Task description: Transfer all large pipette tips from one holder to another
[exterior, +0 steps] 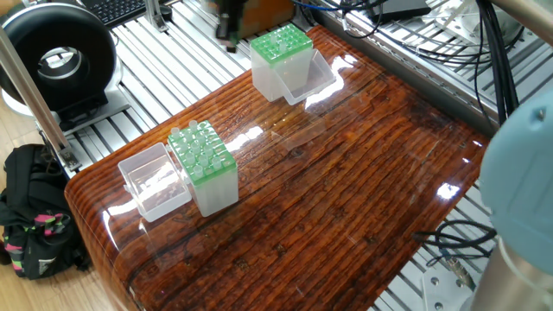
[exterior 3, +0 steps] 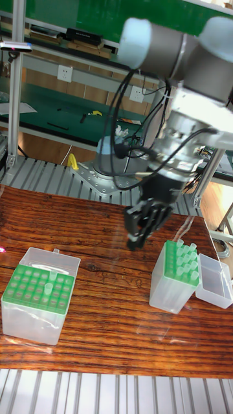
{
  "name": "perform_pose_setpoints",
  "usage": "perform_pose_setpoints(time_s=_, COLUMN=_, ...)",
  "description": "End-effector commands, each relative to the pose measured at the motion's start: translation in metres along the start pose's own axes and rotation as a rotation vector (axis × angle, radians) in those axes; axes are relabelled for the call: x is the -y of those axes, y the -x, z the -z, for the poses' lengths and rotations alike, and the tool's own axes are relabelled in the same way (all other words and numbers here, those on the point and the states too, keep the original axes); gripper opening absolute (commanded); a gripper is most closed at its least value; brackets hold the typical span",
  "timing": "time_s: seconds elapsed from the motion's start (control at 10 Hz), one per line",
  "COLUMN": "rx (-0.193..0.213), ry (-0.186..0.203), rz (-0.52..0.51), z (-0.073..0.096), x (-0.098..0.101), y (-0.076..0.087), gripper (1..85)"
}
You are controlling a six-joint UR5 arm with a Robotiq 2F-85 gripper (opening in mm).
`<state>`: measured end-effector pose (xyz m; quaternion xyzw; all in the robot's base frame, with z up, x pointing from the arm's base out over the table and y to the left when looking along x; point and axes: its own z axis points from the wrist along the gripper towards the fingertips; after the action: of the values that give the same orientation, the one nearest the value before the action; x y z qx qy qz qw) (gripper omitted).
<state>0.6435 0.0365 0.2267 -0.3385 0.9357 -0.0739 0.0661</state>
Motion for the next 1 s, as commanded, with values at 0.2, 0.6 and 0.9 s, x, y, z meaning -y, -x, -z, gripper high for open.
perform_pose_setpoints(time_s=0.2, rx=0.001, ry=0.099, rz=-0.15, z=-0.016, x=-0.004, y=-0.015, gripper=27.7)
perform_pose_setpoints(time_s=0.6, rx=-0.003, ry=0.121, rz=-0.303, z=-0.016, x=-0.01, y=-0.013, gripper=18.0)
perform_pose_setpoints(time_s=0.9, rx=-0.025, ry=0.065, rz=-0.248, z=-0.04, x=0.031, y=-0.037, gripper=18.0)
